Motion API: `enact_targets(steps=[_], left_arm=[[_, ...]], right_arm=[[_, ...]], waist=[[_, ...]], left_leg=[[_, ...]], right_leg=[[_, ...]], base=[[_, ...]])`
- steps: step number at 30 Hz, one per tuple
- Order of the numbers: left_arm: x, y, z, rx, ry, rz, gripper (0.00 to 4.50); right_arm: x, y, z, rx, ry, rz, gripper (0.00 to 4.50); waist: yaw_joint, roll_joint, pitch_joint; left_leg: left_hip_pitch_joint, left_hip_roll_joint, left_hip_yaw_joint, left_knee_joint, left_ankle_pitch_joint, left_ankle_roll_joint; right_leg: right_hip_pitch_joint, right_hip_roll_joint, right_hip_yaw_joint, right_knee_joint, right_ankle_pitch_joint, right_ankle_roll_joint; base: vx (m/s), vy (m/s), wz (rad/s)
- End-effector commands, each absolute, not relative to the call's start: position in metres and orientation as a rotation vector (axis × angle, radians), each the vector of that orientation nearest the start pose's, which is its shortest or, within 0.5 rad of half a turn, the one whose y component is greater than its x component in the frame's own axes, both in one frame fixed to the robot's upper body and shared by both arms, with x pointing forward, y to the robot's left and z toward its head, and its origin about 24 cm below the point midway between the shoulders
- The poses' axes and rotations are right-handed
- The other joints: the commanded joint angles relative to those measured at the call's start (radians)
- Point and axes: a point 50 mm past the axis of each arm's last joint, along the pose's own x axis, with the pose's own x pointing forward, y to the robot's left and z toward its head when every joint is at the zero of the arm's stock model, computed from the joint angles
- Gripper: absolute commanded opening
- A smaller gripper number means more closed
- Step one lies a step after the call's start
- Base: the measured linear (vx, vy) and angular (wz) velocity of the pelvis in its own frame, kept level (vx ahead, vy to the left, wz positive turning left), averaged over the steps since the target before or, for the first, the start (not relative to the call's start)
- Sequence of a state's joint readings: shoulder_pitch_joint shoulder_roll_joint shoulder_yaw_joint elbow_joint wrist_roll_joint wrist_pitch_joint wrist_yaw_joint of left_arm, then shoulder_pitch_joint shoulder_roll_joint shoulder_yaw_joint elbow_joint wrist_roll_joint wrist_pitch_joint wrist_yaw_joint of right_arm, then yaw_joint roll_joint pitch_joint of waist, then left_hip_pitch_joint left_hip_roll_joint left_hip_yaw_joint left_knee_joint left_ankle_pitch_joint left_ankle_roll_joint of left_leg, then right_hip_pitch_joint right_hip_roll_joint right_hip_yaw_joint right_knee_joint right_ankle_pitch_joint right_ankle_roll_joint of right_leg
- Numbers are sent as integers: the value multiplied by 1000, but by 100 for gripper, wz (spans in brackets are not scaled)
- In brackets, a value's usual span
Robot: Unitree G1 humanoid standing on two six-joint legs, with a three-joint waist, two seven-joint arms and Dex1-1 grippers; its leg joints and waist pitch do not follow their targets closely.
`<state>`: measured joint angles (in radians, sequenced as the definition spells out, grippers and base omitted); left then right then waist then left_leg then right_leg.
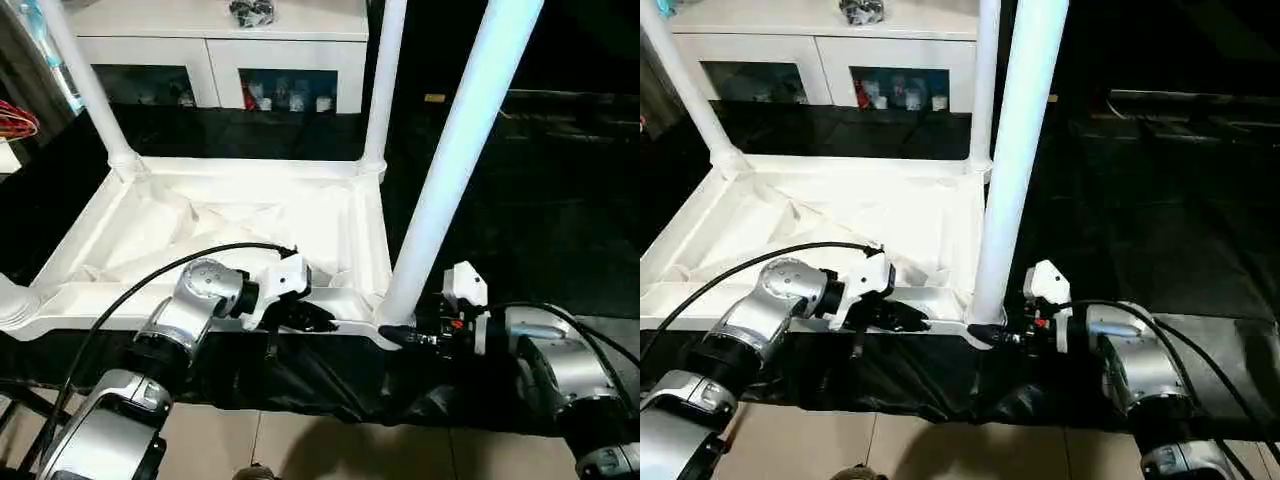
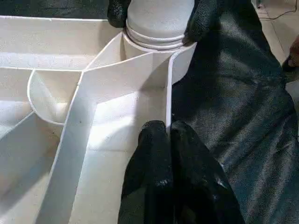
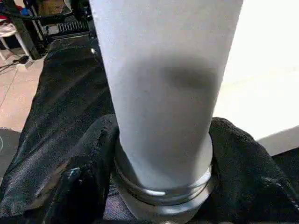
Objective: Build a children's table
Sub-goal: Rotate leg to tighten
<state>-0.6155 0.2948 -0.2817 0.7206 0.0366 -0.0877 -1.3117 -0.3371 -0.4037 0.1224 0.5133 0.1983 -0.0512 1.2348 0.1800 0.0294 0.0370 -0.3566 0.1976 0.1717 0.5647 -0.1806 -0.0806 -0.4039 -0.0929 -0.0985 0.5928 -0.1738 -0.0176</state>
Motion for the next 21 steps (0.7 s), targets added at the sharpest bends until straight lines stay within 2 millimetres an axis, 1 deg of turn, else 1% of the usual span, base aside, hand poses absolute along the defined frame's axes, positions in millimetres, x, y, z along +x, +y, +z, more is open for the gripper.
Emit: enact_targets(steps=[1,3,4,5,6,7,8,9,10,11,12,13,14,15,16,17,18,19,20,21], left_arm=[[321,102,54,395,270,-1400,0],[322,97,53,392,261,-1370,0],[324,91,54,383,251,-1343,0],[326,84,54,374,240,-1313,0],[326,83,54,373,238,-1308,0],[327,79,54,369,233,-1293,0],[328,69,55,362,225,-1271,0],[328,69,55,362,225,-1271,0],[329,60,55,354,219,-1257,0],[329,52,56,342,215,-1250,0],[329,43,57,338,211,-1239,0],[328,36,57,330,210,-1239,0],[327,31,58,323,209,-1239,0],[327,25,58,330,207,-1227,0],[326,21,58,337,206,-1220,0],[326,21,58,337,206,-1220,0],[325,17,57,350,205,-1218,0],[325,17,57,350,205,-1218,0],[321,12,55,368,204,-1232,0],[321,11,54,371,205,-1231,0]], right_arm=[[263,-144,17,-94,294,1395,270],[263,-141,14,-92,290,1354,270],[267,-139,11,-94,278,1283,270],[274,-136,8,-80,281,1184,270],[275,-136,7,-78,281,1168,269],[279,-134,5,-70,285,1117,269],[285,-129,2,-37,300,1026,268],[285,-129,2,-37,300,1026,268],[290,-123,0,-24,301,967,268],[293,-117,-1,-23,295,917,268],[298,-111,-3,-10,304,858,268],[302,-106,-4,-5,313,798,268],[305,-102,-5,-1,324,751,268],[309,-97,-5,4,338,701,268],[312,-92,-6,7,341,673,268],[312,-92,-6,7,341,673,268],[314,-86,-4,11,335,657,268],[314,-86,-4,11,335,657,268],[316,-75,-2,-28,306,669,268],[316,-72,-1,-26,294,676,268]], waist=[[1,-12,-57],[3,-12,-56],[3,-10,-52],[-1,-11,-50],[-2,-12,-48],[-3,-13,-48],[-11,-13,-46],[-15,-13,-47],[-24,-10,-47],[-29,-11,-48],[-31,-12,-49],[-38,-8,-49],[-41,-10,-49],[-41,-10,-50],[-45,-7,-51],[-46,-7,-52],[-44,-6,-54],[-45,-6,-54],[-44,-4,-56],[-45,-2,-55]], left_leg=[[-3,35,-4,-55,-181,85],[-1,36,-4,-56,-194,81],[-1,37,-6,-60,-214,69],[1,36,-8,-64,-237,51],[4,34,-8,-65,-253,45],[5,33,-9,-67,-262,39],[6,31,-10,-68,-279,31],[6,31,-11,-69,-280,28],[5,30,-13,-70,-284,24],[7,29,-13,-70,-285,20],[6,29,-13,-70,-281,19],[4,28,-14,-71,-276,15],[2,26,-14,-70,-274,18],[2,26,-13,-69,-268,20],[3,27,-13,-68,-263,22],[2,26,-12,-68,-260,24],[3,26,-10,-66,-252,31],[0,26,-11,-66,-243,33],[0,27,-10,-66,-234,38],[0,26,-9,-66,-236,38]], right_leg=[[57,-64,48,-71,-256,-175],[56,-65,48,-75,-287,-168],[53,-66,49,-79,-325,-157],[52,-67,48,-82,-363,-148],[51,-68,47,-88,-394,-140],[53,-70,46,-90,-422,-131],[50,-69,46,-94,-462,-117],[52,-70,46,-94,-468,-114],[51,-69,46,-98,-474,-104],[49,-68,46,-98,-469,-105],[50,-69,46,-96,-461,-107],[50,-68,47,-95,-446,-113],[53,-68,46,-95,-442,-113],[53,-67,46,-94,-433,-114],[51,-66,48,-91,-399,-126],[52,-65,48,-89,-386,-129],[51,-65,49,-88,-357,-135],[55,-65,49,-85,-342,-139],[55,-64,49,-83,-311,-146],[55,-64,49,-83,-301,-151]], base=[[0,0,0],[0,0,0],[0,0,0],[0,0,0],[0,0,0],[0,0,0],[0,0,0],[0,0,0],[0,0,0],[0,0,0],[0,0,0],[0,0,0],[0,0,0],[0,0,0],[0,0,0],[0,0,0],[0,0,0],[0,0,0],[0,0,0],[0,0,0]])
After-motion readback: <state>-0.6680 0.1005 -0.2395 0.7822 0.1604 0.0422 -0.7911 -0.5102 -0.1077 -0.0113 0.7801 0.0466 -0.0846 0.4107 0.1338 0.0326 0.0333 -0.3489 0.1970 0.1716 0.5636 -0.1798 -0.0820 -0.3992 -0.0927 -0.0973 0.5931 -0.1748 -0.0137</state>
